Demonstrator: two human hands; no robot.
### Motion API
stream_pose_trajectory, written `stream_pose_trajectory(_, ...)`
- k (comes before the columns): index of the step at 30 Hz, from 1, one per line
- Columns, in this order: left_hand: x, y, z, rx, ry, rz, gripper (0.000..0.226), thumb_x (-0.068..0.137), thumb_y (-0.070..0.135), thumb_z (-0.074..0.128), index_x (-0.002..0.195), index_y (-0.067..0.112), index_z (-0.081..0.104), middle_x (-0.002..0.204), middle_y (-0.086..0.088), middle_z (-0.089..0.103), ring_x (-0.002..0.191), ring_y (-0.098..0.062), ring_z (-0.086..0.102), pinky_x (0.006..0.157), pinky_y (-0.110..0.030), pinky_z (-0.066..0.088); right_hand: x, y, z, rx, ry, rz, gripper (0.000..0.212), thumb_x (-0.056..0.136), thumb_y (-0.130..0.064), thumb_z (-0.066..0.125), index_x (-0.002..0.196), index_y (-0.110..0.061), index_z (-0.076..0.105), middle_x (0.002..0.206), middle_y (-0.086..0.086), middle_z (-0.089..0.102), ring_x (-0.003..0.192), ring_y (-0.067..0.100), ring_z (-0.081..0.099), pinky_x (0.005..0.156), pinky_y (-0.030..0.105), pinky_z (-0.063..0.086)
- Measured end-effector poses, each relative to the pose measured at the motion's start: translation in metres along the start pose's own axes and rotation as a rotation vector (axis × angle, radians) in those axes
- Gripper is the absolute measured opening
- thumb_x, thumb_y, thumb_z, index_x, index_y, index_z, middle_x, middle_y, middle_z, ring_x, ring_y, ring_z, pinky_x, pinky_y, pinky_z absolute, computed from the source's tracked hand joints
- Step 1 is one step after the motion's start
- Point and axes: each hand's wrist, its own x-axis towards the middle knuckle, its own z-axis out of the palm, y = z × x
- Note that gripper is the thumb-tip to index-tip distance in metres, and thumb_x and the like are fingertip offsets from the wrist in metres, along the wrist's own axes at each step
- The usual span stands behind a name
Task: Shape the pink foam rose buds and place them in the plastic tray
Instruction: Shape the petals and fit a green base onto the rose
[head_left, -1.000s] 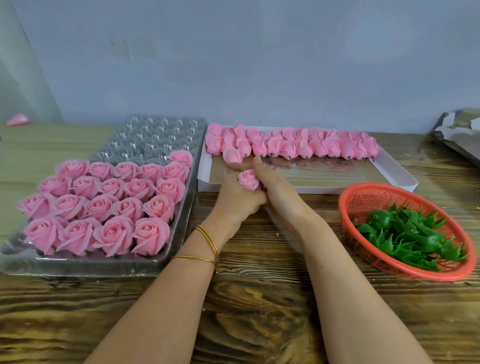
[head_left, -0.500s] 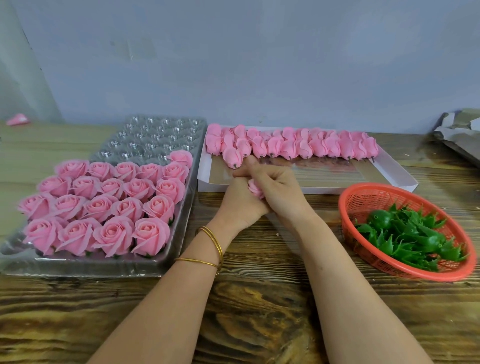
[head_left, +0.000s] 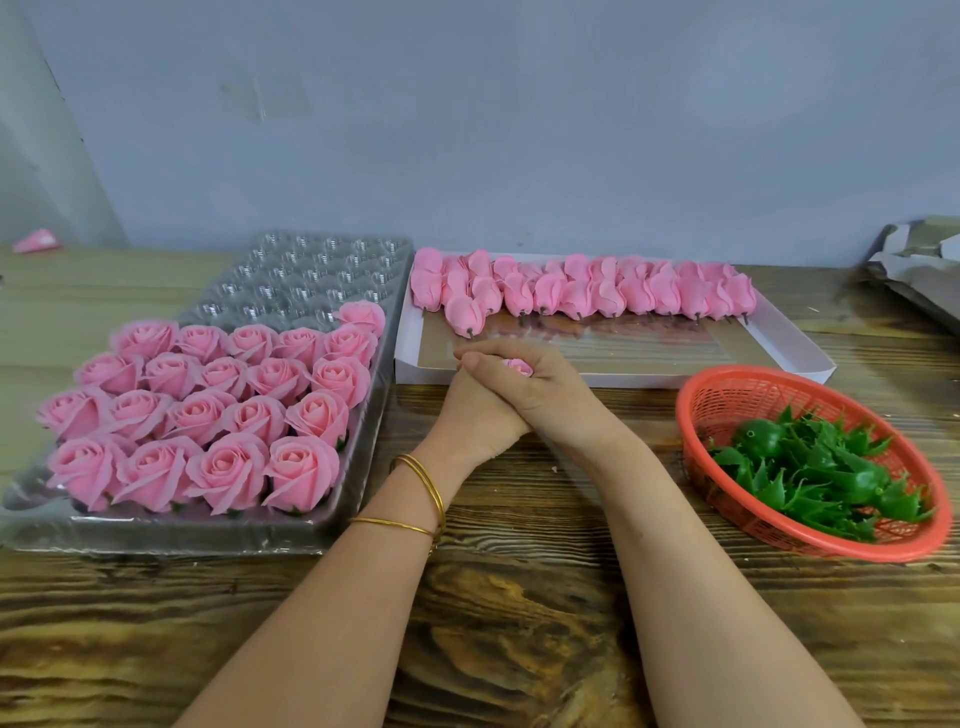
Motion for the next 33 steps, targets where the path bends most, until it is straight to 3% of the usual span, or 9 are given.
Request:
stream_pose_trajectory(3, 0.0, -0.001, 0.002, -0.015, -0.037, -0.023, 0.017, 0.077, 0.027, 0.037, 0.067, 0.032, 0.05, 0.079, 0.012, 0.052, 0.087, -0.011, 0.051, 0.075, -0.022, 0.035, -0.001, -0.001, -0.002, 0.015, -0.036, 0.02, 0.016, 0.093, -0.017, 0.065, 0.107, -0.015, 0.071, 0.1, -0.006, 0.071, 0.096, 0.0, 0.063, 0.092, 0.012, 0.045)
stream_pose_trajectory(5, 0.0, -0.001, 0.001, -0.051, -0.029, -0.059, 0.022, 0.077, 0.027, 0.039, 0.059, 0.038, 0.044, 0.071, 0.024, 0.044, 0.075, 0.008, 0.05, 0.068, -0.008, 0.034, -0.002, -0.003, -0.004, 0.02, -0.047, 0.034, 0.018, 0.091, -0.02, 0.067, 0.108, -0.016, 0.07, 0.103, -0.003, 0.071, 0.1, 0.003, 0.064, 0.097, 0.018, 0.046)
stream_pose_trajectory(7, 0.0, -0.001, 0.0, -0.086, 0.011, -0.057, 0.031, 0.081, 0.024, 0.046, 0.056, 0.04, 0.043, 0.064, 0.025, 0.041, 0.069, 0.015, 0.051, 0.065, -0.001, 0.036, -0.003, -0.004, -0.005, 0.033, -0.059, 0.054, 0.02, 0.089, -0.022, 0.07, 0.109, -0.019, 0.069, 0.108, 0.0, 0.07, 0.104, 0.008, 0.063, 0.103, 0.027, 0.045)
stream_pose_trajectory(11, 0.001, -0.004, 0.0, -0.306, -0.046, -0.244, 0.028, 0.089, 0.002, 0.061, 0.076, 0.027, 0.058, 0.072, 0.017, 0.049, 0.071, 0.003, 0.051, 0.077, -0.02, 0.049, -0.004, -0.005, -0.006, 0.089, -0.086, 0.119, 0.035, 0.074, -0.035, 0.076, 0.107, -0.026, 0.069, 0.111, 0.002, 0.069, 0.115, 0.016, 0.062, 0.108, 0.036, 0.044)
stream_pose_trajectory(15, -0.001, 0.005, -0.017, -0.462, -0.113, -0.196, 0.027, 0.067, 0.0, 0.072, 0.062, 0.026, 0.065, 0.057, 0.011, 0.063, 0.061, 0.006, 0.061, 0.054, -0.01, 0.047, -0.004, -0.007, -0.011, 0.244, -0.144, 0.157, 0.046, 0.078, -0.043, 0.073, 0.117, -0.02, 0.065, 0.108, 0.004, 0.069, 0.108, 0.016, 0.065, 0.095, 0.033, 0.052)
stream_pose_trajectory(18, -0.002, 0.007, -0.018, -0.675, -0.132, -0.218, 0.029, 0.054, -0.007, 0.065, 0.058, 0.022, 0.063, 0.048, 0.012, 0.055, 0.047, -0.001, 0.052, 0.044, -0.014, 0.038, -0.003, -0.013, -0.012, 0.408, -0.137, 0.238, 0.063, 0.077, -0.06, 0.057, 0.119, -0.014, 0.065, 0.106, 0.005, 0.072, 0.101, 0.015, 0.067, 0.079, 0.032, 0.056)
stream_pose_trajectory(21, -0.001, 0.005, -0.017, -0.704, -0.115, -0.218, 0.029, 0.052, -0.006, 0.063, 0.053, 0.022, 0.06, 0.046, 0.01, 0.051, 0.045, -0.004, 0.048, 0.043, -0.014, 0.035, 0.0, -0.015, -0.008, 0.433, -0.091, 0.276, 0.071, 0.074, -0.067, 0.052, 0.117, -0.013, 0.067, 0.11, 0.007, 0.071, 0.106, 0.019, 0.067, 0.083, 0.039, 0.056)
stream_pose_trajectory(27, -0.001, 0.004, -0.018, -0.724, -0.08, -0.172, 0.047, 0.061, -0.015, 0.069, 0.069, 0.031, 0.072, 0.064, 0.011, 0.068, 0.068, -0.002, 0.064, 0.055, -0.015, 0.047, 0.001, -0.011, -0.001, 0.467, -0.062, 0.198, 0.061, 0.087, -0.053, 0.051, 0.122, -0.004, 0.063, 0.114, 0.014, 0.069, 0.107, 0.019, 0.066, 0.081, 0.034, 0.055)
stream_pose_trajectory(33, -0.001, 0.007, -0.018, -0.746, -0.035, -0.157, 0.053, 0.062, -0.02, 0.07, 0.065, 0.033, 0.073, 0.062, 0.013, 0.068, 0.066, 0.0, 0.063, 0.056, -0.016, 0.05, 0.002, -0.005, 0.001, 0.545, -0.067, 0.176, 0.039, 0.099, -0.043, 0.045, 0.098, -0.021, 0.077, 0.098, 0.003, 0.074, 0.095, 0.01, 0.069, 0.073, 0.025, 0.057)
